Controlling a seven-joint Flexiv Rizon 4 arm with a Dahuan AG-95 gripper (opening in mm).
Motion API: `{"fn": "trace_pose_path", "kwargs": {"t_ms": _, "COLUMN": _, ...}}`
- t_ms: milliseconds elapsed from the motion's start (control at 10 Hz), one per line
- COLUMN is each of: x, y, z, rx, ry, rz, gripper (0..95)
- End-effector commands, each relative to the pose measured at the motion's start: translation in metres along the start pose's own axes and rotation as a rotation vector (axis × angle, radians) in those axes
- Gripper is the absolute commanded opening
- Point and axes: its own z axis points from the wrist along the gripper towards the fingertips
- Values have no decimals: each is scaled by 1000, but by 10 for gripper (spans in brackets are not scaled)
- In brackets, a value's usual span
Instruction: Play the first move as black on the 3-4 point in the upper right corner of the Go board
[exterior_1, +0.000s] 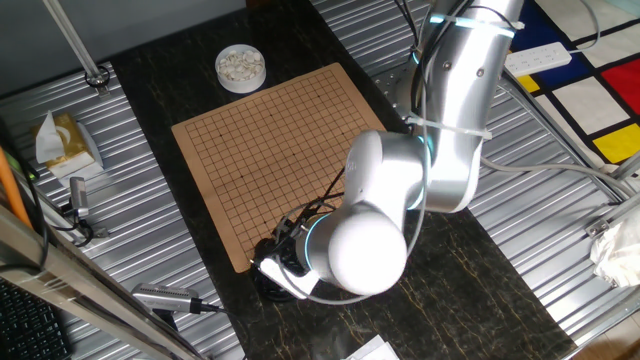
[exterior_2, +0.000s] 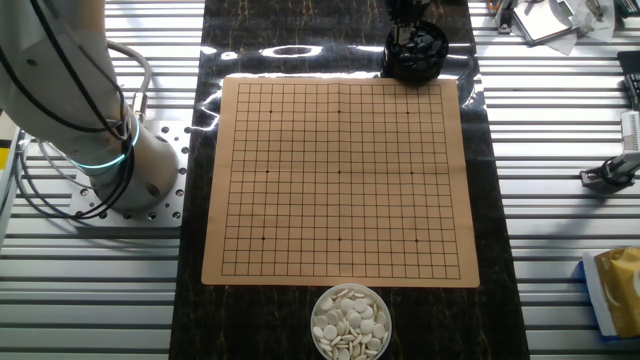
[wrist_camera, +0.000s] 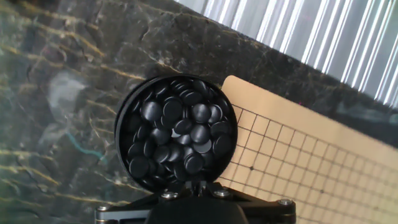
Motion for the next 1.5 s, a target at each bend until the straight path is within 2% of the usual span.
{"fn": "trace_pose_path", "kwargs": {"t_ms": 100, "x": -1, "y": 1, "z": 0, "rx": -28, "ry": 18, "rz": 67, "gripper": 0}}
{"fn": "trace_pose_path", "kwargs": {"t_ms": 200, "x": -1, "y": 1, "z": 0, "rx": -48, "ry": -5, "rz": 87, "gripper": 0}}
{"fn": "trace_pose_path", "kwargs": {"t_ms": 300, "x": -1, "y": 1, "z": 0, "rx": -97, "ry": -28, "rz": 140, "gripper": 0}}
{"fn": "trace_pose_path", "kwargs": {"t_ms": 400, "x": -1, "y": 1, "z": 0, "rx": -109, "ry": -22, "rz": 167, "gripper": 0}}
{"fn": "trace_pose_path", "kwargs": {"t_ms": 500, "x": -1, "y": 1, "z": 0, "rx": -118, "ry": 5, "rz": 177, "gripper": 0}}
{"fn": "trace_pose_path", "kwargs": {"t_ms": 600, "x": -1, "y": 1, "z": 0, "rx": -129, "ry": 47, "rz": 191, "gripper": 0}}
{"fn": "trace_pose_path", "kwargs": {"t_ms": 800, "x": -1, "y": 1, "z": 0, "rx": -131, "ry": 74, "rz": 219, "gripper": 0}}
{"fn": "trace_pose_path", "kwargs": {"t_ms": 900, "x": -1, "y": 1, "z": 0, "rx": -131, "ry": 79, "rz": 233, "gripper": 0}}
{"fn": "trace_pose_path", "kwargs": {"t_ms": 1200, "x": -1, "y": 1, "z": 0, "rx": -103, "ry": 99, "rz": 239, "gripper": 0}}
{"fn": "trace_pose_path", "kwargs": {"t_ms": 1300, "x": -1, "y": 1, "z": 0, "rx": -96, "ry": 55, "rz": 204, "gripper": 0}}
{"fn": "trace_pose_path", "kwargs": {"t_ms": 1500, "x": -1, "y": 1, "z": 0, "rx": -101, "ry": 79, "rz": 179, "gripper": 0}}
